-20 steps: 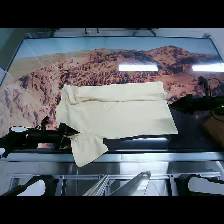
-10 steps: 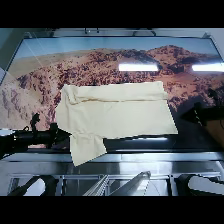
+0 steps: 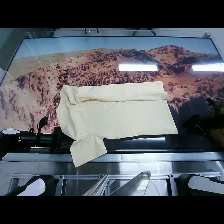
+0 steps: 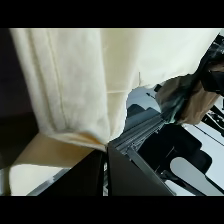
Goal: Fold the shirts.
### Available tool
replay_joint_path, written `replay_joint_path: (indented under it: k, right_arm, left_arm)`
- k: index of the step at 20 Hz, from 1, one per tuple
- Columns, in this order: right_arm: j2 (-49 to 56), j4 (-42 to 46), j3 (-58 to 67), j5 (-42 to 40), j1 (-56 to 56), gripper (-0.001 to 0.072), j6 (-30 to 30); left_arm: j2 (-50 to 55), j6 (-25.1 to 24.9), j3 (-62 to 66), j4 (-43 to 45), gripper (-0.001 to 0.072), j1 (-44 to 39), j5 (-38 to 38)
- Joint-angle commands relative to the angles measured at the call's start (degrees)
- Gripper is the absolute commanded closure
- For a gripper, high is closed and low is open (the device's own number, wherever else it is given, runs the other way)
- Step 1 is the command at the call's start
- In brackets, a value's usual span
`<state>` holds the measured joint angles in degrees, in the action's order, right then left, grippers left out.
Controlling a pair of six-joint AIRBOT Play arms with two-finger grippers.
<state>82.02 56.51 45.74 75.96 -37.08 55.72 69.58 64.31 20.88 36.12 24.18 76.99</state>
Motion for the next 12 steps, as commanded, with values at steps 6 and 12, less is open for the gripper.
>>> replay_joint_path:
  k: [6,12]
  right_arm:
    - [8.0,-9.9,-6.1,-3.1,5.4,0.0403,-5.2]
    - [3.7,-11.1,-5.2,-0.4,4.6,0.07,-6.3]
  left_arm:
    - [0.6,-1.9,0.0,-0.2,0.067,0.0,0.9]
    - [-6.1,0.1,0.1,0.4,0.0669,0.2,2.5]
